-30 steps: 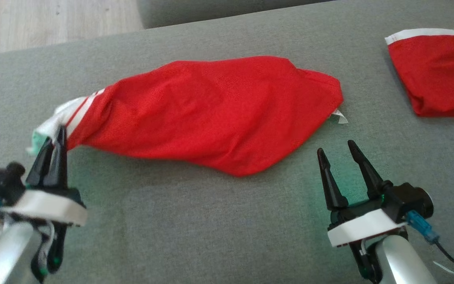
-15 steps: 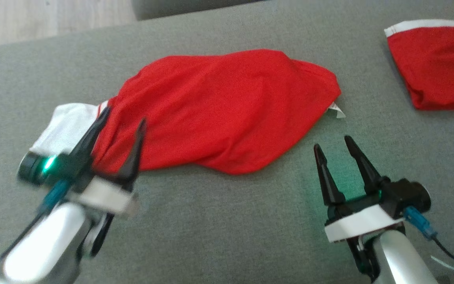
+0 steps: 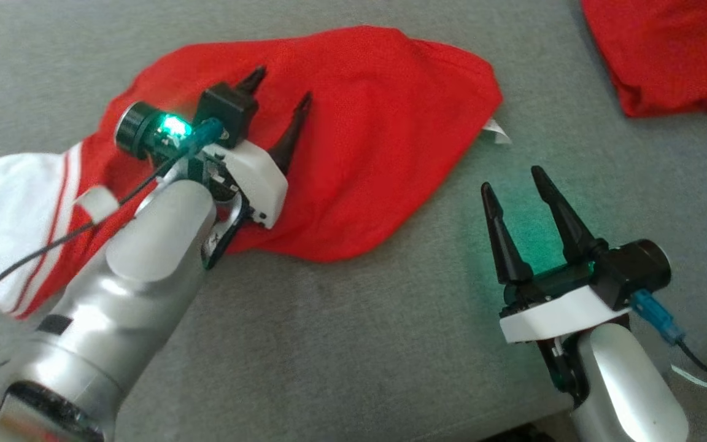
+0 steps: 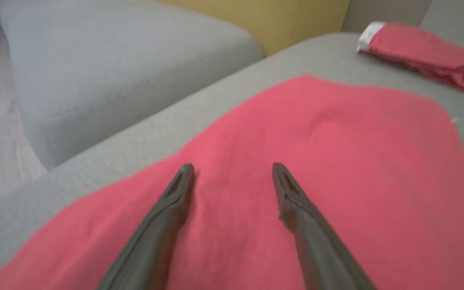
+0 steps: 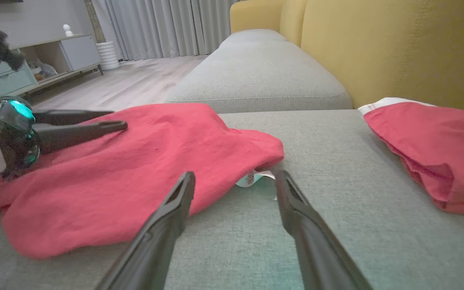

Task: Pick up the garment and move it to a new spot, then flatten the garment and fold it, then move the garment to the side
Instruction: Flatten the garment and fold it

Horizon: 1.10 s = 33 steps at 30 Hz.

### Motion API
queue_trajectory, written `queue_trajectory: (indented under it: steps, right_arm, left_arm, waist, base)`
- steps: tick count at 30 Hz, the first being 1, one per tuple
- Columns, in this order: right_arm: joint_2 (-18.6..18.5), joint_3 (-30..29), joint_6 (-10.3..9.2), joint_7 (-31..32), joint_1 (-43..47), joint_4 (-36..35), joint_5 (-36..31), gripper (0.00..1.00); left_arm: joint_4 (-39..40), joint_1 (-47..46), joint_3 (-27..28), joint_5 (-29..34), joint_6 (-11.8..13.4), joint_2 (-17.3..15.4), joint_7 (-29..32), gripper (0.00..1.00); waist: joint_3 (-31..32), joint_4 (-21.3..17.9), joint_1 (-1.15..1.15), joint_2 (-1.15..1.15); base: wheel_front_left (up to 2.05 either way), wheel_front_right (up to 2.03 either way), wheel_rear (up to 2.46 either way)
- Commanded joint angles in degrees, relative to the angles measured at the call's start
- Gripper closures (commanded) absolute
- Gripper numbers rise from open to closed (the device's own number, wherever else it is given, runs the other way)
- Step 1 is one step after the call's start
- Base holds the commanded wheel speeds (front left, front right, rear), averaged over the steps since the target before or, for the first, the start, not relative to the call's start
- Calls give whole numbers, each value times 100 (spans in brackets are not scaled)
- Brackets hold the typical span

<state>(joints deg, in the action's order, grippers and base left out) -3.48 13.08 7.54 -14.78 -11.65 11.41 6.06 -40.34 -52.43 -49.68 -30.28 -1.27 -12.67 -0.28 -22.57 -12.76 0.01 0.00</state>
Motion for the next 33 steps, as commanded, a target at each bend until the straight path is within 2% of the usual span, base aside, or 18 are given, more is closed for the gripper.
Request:
queue_trajectory:
  steps: [1,4,5,6,10,14,18,22,28,29,33]
  right_arm:
    - [-44,125,-5,-22,-110,-204,32,0]
    - [-38,128,-5,-22,-145,-234,37,0]
    - [-35,131,-5,-22,-152,-244,39,0]
    - [-32,129,-5,-22,-157,-256,38,0]
    - [-14,100,-5,-22,-160,-335,17,0]
    - [6,-96,-5,-22,-144,-559,-52,0]
    - [24,-442,-5,-22,-110,-880,-124,0]
    - [34,-808,-5,-22,-84,-1158,-221,0]
    - [40,-1138,-5,-22,-51,-1348,-314,0]
    - [41,-1158,-5,-22,-38,-1351,-326,0]
    - [45,-1151,-5,-22,53,-1296,-329,0]
  left_arm:
    - [11,-218,117,1,-37,-68,47,0]
    - [-619,-357,29,-27,-224,55,120,0]
    - [-793,-376,-8,-33,-287,81,115,31]
    - [-936,-391,-33,-42,-340,107,70,100]
    - [-1261,-357,-124,-155,-523,261,-254,100]
    - [-1132,-165,-285,-390,-608,506,-652,100]
    - [-289,278,-950,-829,-619,647,-722,100]
    - [689,686,-1640,-1283,-620,503,-547,100]
    - [1653,1239,-2134,-1601,-617,423,-36,100]
    - [1753,1281,-2149,-1568,-561,408,-20,0]
    - [2299,1133,-1879,-1327,-108,236,-354,0]
  waist:
    - [-114,-133,-1,0]
    - [-169,-240,-1,0]
    - [-179,-266,-1,0]
    - [-188,-285,-1,0]
    - [-170,-304,-1,0]
    - [-45,-277,-1,0]
    - [157,-267,-1,0]
    - [326,-242,-1,0]
    - [389,-131,-1,0]
    - [386,-109,-1,0]
    - [370,18,-1,0]
  base:
    - [0,0,0]
    - [0,0,0]
    - [0,0,0]
    - [0,0,0]
    - [0,0,0]
    - [0,0,0]
    - [0,0,0]
    - [0,0,0]
    - [0,0,0]
    - [0,0,0]
    - [0,0,0]
